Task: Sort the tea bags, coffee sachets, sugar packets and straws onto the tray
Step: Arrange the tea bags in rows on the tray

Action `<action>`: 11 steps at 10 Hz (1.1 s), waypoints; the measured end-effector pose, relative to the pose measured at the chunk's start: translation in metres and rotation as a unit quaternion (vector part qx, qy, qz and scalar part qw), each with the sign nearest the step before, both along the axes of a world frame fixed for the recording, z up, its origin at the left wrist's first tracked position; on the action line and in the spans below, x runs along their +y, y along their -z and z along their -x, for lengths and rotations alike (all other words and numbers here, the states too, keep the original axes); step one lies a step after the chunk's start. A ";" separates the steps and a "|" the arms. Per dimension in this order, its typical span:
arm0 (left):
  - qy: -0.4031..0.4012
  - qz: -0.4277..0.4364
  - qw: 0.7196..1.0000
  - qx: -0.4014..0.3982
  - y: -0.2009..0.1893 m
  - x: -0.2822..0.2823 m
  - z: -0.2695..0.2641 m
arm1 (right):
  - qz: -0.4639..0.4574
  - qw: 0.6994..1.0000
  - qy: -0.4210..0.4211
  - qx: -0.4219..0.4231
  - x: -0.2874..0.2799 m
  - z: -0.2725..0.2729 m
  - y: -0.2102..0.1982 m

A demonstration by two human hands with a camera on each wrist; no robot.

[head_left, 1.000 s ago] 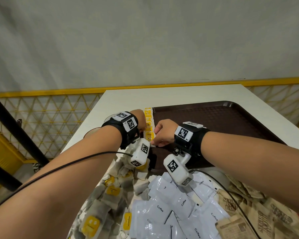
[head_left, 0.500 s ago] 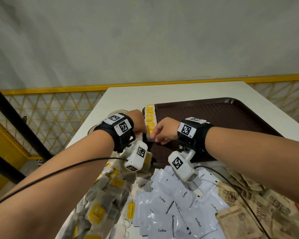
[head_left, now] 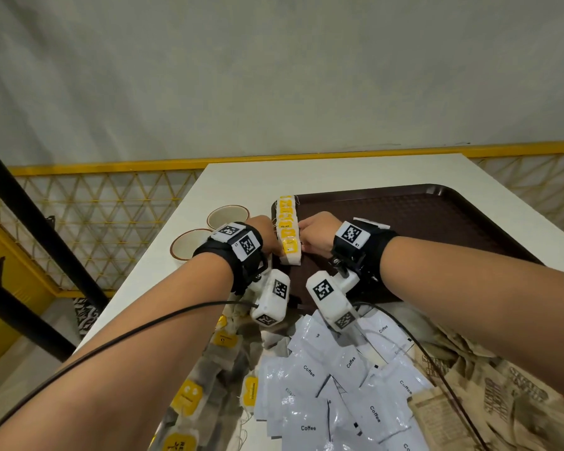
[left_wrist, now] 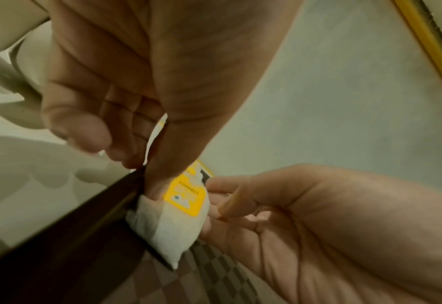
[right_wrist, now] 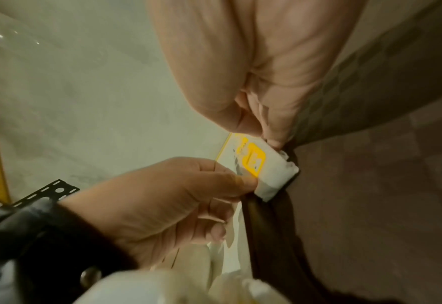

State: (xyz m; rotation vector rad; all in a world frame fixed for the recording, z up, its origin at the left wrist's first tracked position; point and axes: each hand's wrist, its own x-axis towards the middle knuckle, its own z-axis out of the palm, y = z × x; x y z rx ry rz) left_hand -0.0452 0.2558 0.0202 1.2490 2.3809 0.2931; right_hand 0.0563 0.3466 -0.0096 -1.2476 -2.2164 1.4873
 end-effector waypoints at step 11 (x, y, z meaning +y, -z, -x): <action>-0.058 -0.023 0.997 -0.043 0.004 0.026 0.007 | -0.167 0.978 -0.104 -0.068 -0.021 -0.013 -0.007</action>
